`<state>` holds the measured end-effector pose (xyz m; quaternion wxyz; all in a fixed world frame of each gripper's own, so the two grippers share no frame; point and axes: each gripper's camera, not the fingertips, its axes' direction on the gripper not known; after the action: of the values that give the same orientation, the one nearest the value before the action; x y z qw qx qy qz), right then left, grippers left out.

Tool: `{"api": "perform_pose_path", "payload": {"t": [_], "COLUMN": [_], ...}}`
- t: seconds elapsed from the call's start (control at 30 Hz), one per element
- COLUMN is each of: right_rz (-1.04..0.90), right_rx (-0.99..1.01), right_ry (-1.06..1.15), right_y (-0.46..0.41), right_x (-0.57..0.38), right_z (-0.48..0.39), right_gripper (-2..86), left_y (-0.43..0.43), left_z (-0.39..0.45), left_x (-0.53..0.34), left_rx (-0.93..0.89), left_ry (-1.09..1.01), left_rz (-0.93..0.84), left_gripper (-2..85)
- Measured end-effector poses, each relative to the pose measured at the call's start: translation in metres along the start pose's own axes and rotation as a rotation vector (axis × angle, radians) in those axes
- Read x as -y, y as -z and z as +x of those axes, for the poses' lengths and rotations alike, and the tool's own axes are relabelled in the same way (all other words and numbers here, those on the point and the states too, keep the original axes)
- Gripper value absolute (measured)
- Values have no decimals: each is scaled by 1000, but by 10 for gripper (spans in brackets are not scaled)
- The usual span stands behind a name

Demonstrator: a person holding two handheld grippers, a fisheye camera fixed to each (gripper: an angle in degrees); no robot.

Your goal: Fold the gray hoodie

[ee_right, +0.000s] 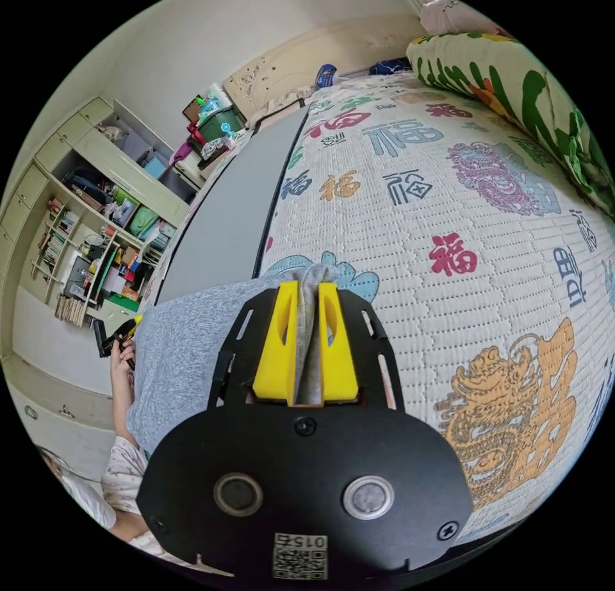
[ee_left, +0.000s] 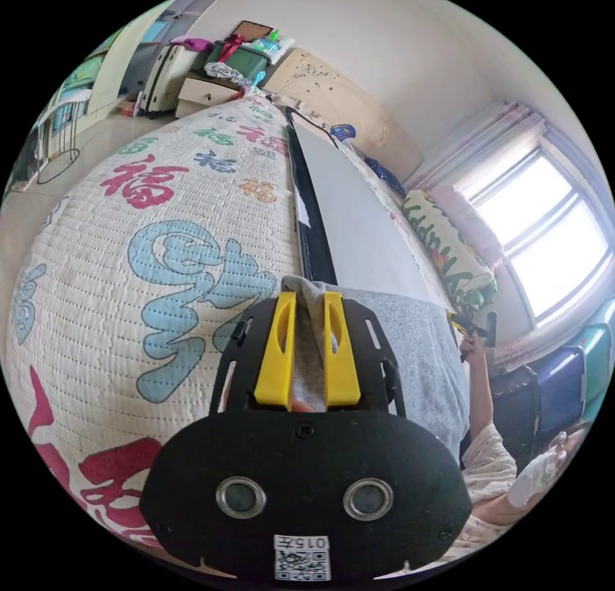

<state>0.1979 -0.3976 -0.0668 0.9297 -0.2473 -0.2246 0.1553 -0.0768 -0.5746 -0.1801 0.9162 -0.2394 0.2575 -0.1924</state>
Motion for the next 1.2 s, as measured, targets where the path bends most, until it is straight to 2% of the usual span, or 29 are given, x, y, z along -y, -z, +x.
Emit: {"api": "perform_pose_path", "payload": {"t": [0.1,0.33,0.4,0.47,0.53,0.63,0.73,0.9,1.07,1.17,1.2], "right_rz": [87,163,122,-6,8,79,141,199,-6,-158,-188], "right_rx": [-14,-318,-382,-464,-489,-566,-640,-429,-8,146,144], "right_ry": [61,185,185,167,173,291,306,565,1150,1381,1429], "right_y": [1,-78,-121,-182,-201,-207,-204,-200,-260,-310,-320], "right_x": [-6,3,8,3,-16,-62,-101,-193,-358,-454,-472], "right_z": [-3,-32,-28,-12,-6,-5,-1,-68,-207,-266,-275], "right_gripper": [38,35,38,45,51,66,83,78,93,98,100], "left_y": [25,9,-11,-41,-57,-45,-41,-57,-69,-73,-73], "left_z": [21,40,31,9,-14,-54,-66,-36,-37,-41,-42], "left_x": [14,74,86,93,88,81,81,88,81,73,71], "left_rx": [-1,21,21,21,-36,-223,-232,-164,-119,-103,-102], "left_ry": [-69,-102,-67,-27,21,110,129,-4,-9,1,0], "left_rz": [86,154,147,120,116,189,174,67,42,46,48], "left_gripper": [39,32,41,57,69,84,91,109,102,81,77]}}
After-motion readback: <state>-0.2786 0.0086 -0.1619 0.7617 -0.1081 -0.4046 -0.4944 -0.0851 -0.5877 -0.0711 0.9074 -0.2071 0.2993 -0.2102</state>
